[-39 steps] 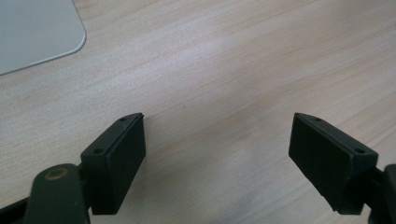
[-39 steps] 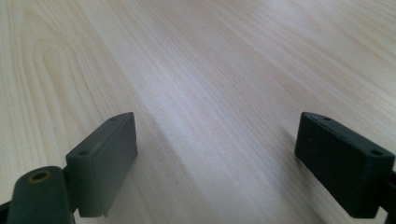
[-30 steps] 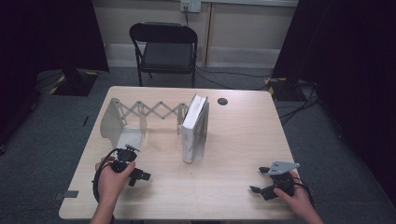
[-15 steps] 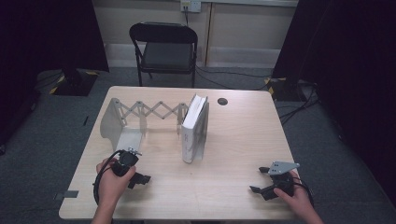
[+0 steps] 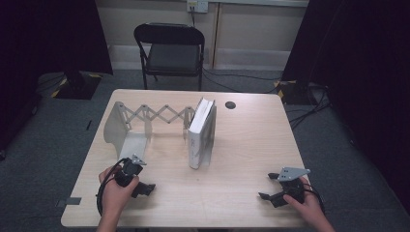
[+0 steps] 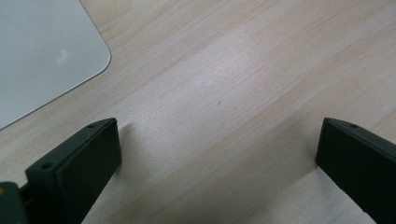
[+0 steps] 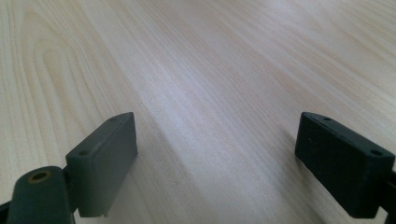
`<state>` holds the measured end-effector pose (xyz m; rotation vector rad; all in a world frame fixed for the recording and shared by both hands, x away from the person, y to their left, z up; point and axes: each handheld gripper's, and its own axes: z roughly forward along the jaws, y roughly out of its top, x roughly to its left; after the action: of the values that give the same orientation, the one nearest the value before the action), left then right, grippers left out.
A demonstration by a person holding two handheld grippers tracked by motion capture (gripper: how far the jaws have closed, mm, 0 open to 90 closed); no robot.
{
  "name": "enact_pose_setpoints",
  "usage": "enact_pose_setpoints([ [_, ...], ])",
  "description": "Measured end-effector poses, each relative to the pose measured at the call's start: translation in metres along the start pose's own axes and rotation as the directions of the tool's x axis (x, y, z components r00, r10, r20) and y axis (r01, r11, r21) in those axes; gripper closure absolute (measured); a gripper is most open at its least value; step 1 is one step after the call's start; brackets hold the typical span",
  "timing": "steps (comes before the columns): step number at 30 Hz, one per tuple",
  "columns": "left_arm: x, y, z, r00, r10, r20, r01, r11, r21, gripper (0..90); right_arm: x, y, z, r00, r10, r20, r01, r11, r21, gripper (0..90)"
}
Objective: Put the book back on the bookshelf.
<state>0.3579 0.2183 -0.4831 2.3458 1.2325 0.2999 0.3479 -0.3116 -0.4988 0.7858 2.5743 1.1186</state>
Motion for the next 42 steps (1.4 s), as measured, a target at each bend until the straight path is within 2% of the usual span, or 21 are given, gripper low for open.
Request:
enact_pose_setpoints([
  [12, 0.002, -0.008, 0.001, 0.9999, -0.002, -0.012, 0.001, 0.9968, -0.08, 0.0, 0.0, 0.0, 0.0, 1.0, 0.0, 0.0, 0.0, 1.0, 0.0, 12.3],
  [15, 0.004, -0.012, 0.002, 0.9998, -0.001, -0.018, -0.001, 0.9919, -0.127, 0.0, 0.0, 0.0, 0.0, 1.0, 0.0, 0.0, 0.0, 1.0, 0.0, 12.3],
  [16, 0.004, -0.014, 0.003, 0.9998, -0.012, -0.017, 0.009, 0.9883, -0.152, 0.0, 0.0, 0.0, 0.0, 1.0, 0.0, 0.0, 0.0, 1.0, 0.0, 12.3],
  [20, 0.005, -0.018, 0.005, 0.9998, -0.013, -0.017, 0.009, 0.9798, -0.2, 0.0, 0.0, 0.0, 0.0, 1.0, 0.0, 0.0, 0.0, 1.0, 0.0, 12.3],
  [30, 0.006, -0.024, 0.006, 0.9998, -0.008, -0.018, 0.003, 0.9689, -0.248, 0.0, 0.0, 0.0, 0.0, 1.0, 0.0, 0.0, 0.0, 1.0, 0.0, 12.3],
  [32, 0.006, -0.026, 0.006, 0.9998, -0.008, -0.02, 0.002, 0.964, -0.266, 0.0, 0.0, 0.0, 0.0, 1.0, 0.0, 0.0, 0.0, 1.0, 0.0, 12.4],
  [42, 0.006, -0.026, 0.006, 0.9998, -0.007, -0.02, 0.001, 0.9639, -0.266, 0.0, 0.0, 0.0, 0.0, 1.0, 0.0, 0.0, 0.0, 1.0, 0.0, 12.4],
])
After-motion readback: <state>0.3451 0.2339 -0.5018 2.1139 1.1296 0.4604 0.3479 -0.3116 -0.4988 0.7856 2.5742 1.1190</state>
